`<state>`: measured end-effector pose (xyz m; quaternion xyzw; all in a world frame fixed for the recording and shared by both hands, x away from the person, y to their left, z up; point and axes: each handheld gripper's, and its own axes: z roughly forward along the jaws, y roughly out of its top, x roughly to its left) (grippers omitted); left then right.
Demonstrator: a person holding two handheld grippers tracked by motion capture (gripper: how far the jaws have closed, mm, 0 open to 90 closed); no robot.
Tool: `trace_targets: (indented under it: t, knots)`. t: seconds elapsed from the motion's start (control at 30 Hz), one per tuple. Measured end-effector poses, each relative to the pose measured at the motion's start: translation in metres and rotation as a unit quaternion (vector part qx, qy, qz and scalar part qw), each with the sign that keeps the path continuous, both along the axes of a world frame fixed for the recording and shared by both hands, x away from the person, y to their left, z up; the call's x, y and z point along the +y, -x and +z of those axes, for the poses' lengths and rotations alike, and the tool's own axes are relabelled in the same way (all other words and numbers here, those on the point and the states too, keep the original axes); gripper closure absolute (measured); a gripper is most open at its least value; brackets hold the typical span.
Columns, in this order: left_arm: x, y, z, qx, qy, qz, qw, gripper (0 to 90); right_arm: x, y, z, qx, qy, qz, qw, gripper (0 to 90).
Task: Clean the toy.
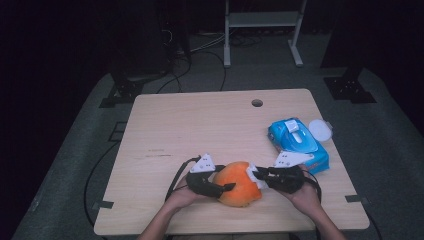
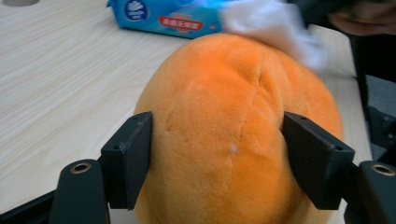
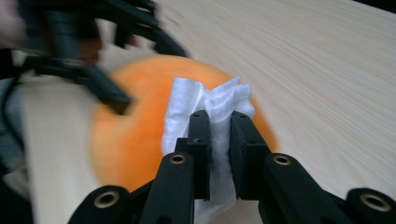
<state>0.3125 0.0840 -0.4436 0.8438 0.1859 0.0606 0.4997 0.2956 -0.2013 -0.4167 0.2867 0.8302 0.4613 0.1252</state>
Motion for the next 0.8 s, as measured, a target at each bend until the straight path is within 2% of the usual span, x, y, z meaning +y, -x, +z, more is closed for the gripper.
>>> trace_targets:
  t: [0.07, 0.13, 0.2, 0.27, 0.33, 0.4, 0.5, 0.57, 0.6, 0.7, 0.8]
  knots:
    - [-0.003, 0.003, 0.002, -0.004, -0.002, -0.008, 1.0, 28.2, -0.008, -0.005, -0.004, 0.008, 0.001, -0.017, 0.9998, 79.3]
    - [-0.005, 0.006, 0.003, -0.01, -0.006, -0.014, 0.9998, 27.2, -0.011, -0.006, -0.004, 0.014, -0.007, -0.019, 0.9997, 79.5]
    - [-0.006, 0.008, 0.004, -0.012, -0.005, -0.025, 0.9996, 24.7, -0.006, -0.002, 0.0, 0.004, -0.01, -0.012, 0.9999, 79.6]
    - [-0.009, 0.011, 0.005, -0.019, -0.006, -0.034, 0.9992, 21.8, 0.0, 0.003, 0.004, -0.003, -0.026, 0.008, 0.9996, 79.6]
    - [-0.009, 0.011, 0.006, -0.022, -0.01, -0.038, 0.999, 18.9, 0.004, 0.006, 0.007, -0.008, -0.023, 0.016, 0.9996, 79.6]
    - [-0.006, 0.007, 0.008, -0.013, -0.001, -0.038, 0.9992, 15.1, 0.003, 0.005, 0.005, -0.006, -0.021, 0.016, 0.9996, 79.6]
    - [0.0, 0.0, 0.008, 0.014, -0.001, -0.02, 0.9997, 7.1, -0.003, 0.002, 0.003, 0.0, -0.021, 0.01, 0.9997, 79.6]
    - [0.0, -0.004, 0.004, 0.034, 0.006, -0.019, 0.9992, 6.5, -0.005, 0.001, 0.002, 0.003, -0.025, 0.009, 0.9996, 79.6]
    - [-0.002, -0.004, 0.001, 0.041, 0.004, -0.023, 0.9989, 7.5, -0.005, 0.001, 0.001, 0.004, -0.025, 0.01, 0.9996, 79.6]
    - [-0.002, -0.003, -0.001, 0.031, 0.003, -0.02, 0.9993, 20.1, -0.002, 0.001, 0.002, -0.002, -0.019, 0.007, 0.9998, 79.6]
    - [-0.005, 0.002, 0.007, -0.007, 0.008, -0.002, 0.9999, 33.8, -0.003, 0.002, 0.005, -0.009, -0.02, -0.002, 0.9998, 79.8]
